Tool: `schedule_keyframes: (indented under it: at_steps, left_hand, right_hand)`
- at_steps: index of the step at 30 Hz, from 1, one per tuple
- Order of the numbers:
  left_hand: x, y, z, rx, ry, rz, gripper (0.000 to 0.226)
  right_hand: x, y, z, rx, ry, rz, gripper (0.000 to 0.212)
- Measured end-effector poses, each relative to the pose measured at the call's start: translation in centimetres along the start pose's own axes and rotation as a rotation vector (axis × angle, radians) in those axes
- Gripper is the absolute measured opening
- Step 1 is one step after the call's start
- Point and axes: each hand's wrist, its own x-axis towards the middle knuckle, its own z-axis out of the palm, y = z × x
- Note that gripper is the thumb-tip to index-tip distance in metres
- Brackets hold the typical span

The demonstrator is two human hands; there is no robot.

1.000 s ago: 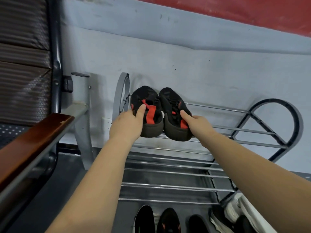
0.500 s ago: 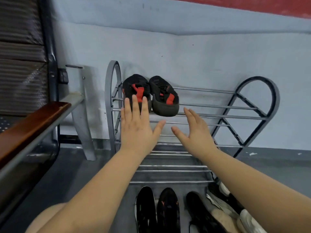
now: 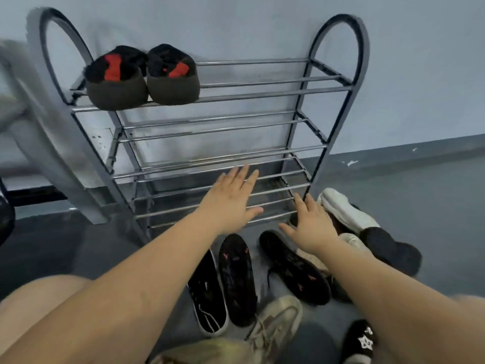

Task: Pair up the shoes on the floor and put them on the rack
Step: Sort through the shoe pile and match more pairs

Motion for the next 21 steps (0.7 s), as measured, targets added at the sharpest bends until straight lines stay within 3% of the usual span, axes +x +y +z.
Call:
schedule_keyframes:
  at_steps: [6,14,21]
  left_hand:
    - [2.2,3.7,3.3,0.084,-0.151,0.084,0.08]
    - [7.3,9.1,4.1,0.129,-0.151,0.242,0.079]
    - [11.8,12.6,9.3,-0.04,-0.261,0.27,0.077]
  right_hand:
    - [-0.6,4.7,-1.1,-0.089,-0.09,0.023,0.088]
    - [1.8,12.8,-9.6,-0.288,-0.104,-0.016,0.083]
    - [1.6,20.9,-4.0,-0.267,-0.28,0.091,0.083]
